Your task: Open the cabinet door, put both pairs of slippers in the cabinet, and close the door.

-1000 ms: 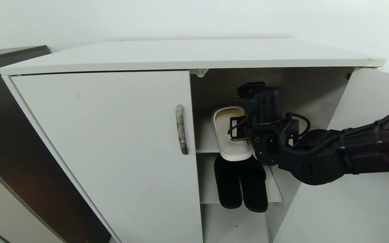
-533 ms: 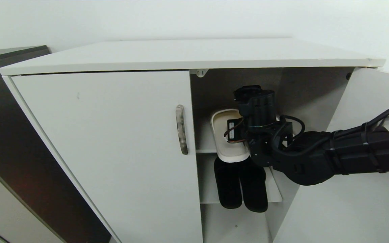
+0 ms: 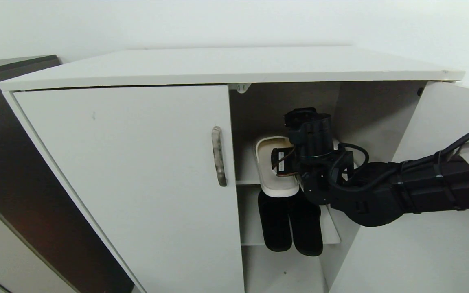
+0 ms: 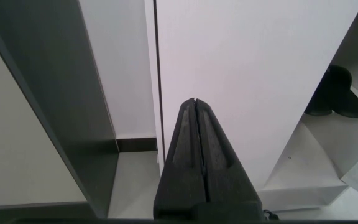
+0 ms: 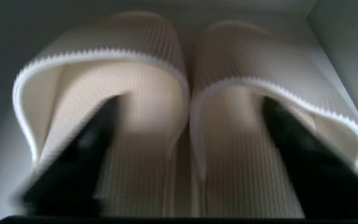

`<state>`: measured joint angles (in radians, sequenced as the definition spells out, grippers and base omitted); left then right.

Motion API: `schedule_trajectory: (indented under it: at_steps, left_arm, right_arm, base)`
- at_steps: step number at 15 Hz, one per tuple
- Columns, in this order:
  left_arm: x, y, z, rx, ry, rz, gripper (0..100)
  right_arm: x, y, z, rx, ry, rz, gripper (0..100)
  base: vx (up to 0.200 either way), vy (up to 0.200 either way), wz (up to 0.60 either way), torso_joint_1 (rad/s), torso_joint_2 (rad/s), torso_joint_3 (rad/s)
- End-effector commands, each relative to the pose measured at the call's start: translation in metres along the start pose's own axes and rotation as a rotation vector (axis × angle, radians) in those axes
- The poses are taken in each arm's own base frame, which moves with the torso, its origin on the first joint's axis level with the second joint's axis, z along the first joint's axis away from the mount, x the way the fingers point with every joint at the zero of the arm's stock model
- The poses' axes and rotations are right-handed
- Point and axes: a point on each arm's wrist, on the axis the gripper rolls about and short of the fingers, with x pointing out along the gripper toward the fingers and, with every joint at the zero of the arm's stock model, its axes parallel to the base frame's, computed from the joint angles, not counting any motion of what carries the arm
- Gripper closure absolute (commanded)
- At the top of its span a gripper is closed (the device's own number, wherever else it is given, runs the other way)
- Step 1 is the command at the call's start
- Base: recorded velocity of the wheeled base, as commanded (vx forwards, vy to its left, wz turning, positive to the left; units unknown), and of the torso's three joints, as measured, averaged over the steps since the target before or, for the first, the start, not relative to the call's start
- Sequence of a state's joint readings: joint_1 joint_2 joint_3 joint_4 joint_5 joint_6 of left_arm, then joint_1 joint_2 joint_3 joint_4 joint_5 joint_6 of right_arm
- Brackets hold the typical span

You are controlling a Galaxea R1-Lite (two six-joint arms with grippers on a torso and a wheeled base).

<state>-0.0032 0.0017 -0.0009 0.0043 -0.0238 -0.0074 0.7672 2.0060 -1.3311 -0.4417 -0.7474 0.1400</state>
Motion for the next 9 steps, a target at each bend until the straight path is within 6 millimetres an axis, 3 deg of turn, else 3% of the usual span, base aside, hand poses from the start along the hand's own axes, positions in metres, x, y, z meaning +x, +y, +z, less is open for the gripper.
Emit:
schedule_trajectory:
  at_steps: [1,5,8,9]
  left_arm:
    - [0.000,0.000,0.000,0.000,0.001,0.001,100]
    - [0.000,0.000,0.000,0.000,0.001,0.001,100]
    - [0.000,0.000,0.000,0.000,0.001,0.001,100]
    - [0.000,0.000,0.000,0.000,0.001,-0.001,100]
  right_arm:
    - [-0.023,-0.005,0.009,0.005,-0.012,0.027,0]
    - [-0.080,-0.023,0.018,0.013,-0.027,0.108,0]
    - [-0.110,-0.035,0.003,0.016,-0.040,0.164,0]
    - [-0.115,-0.033,-0.003,0.009,-0.045,0.182,100]
  base:
    - [0.000,0.000,0.00,0.000,0.00,0.000]
    - [0.000,0.000,0.00,0.000,0.00,0.000]
    - [0.000,0.000,0.00,0.000,0.00,0.000]
    - [0.000,0.000,0.00,0.000,0.00,0.000]
